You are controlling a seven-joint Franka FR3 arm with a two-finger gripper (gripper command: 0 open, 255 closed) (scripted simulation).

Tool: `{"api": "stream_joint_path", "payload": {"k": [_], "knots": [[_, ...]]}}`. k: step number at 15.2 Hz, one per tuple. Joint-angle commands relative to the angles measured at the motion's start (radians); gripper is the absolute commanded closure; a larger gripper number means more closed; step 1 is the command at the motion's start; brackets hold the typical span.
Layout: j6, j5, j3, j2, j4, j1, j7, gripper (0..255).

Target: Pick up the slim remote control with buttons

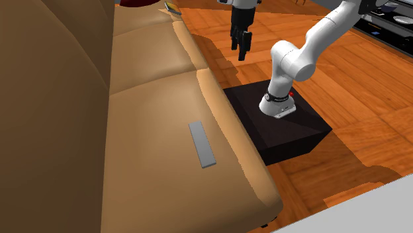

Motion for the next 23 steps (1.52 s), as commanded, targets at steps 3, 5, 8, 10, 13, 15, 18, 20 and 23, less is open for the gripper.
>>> {"api": "stream_joint_path", "payload": {"k": [3, 5, 8, 10, 13, 15, 18, 20, 23], "knots": [[0.038, 0.036, 0.063, 0.013, -0.023, -0.012, 0.116, 0], [0.078, 0.071, 0.126, 0.036, -0.037, -0.025, 0.232, 0], [0.141, 0.117, 0.221, 0.091, -0.041, -0.048, 0.403, 0], [0.185, 0.141, 0.284, 0.14, -0.033, -0.066, 0.518, 0], [0.251, 0.164, 0.376, 0.23, -0.006, -0.1, 0.69, 0], [0.295, 0.167, 0.436, 0.3, 0.021, -0.127, 0.807, 0], [0.358, 0.149, 0.524, 0.418, 0.074, -0.174, 0.988, 0], [0.397, 0.119, 0.579, 0.506, 0.116, -0.208, 1.114, 0], [0.447, 0.044, 0.652, 0.652, 0.19, -0.255, 1.316, 0]]}}
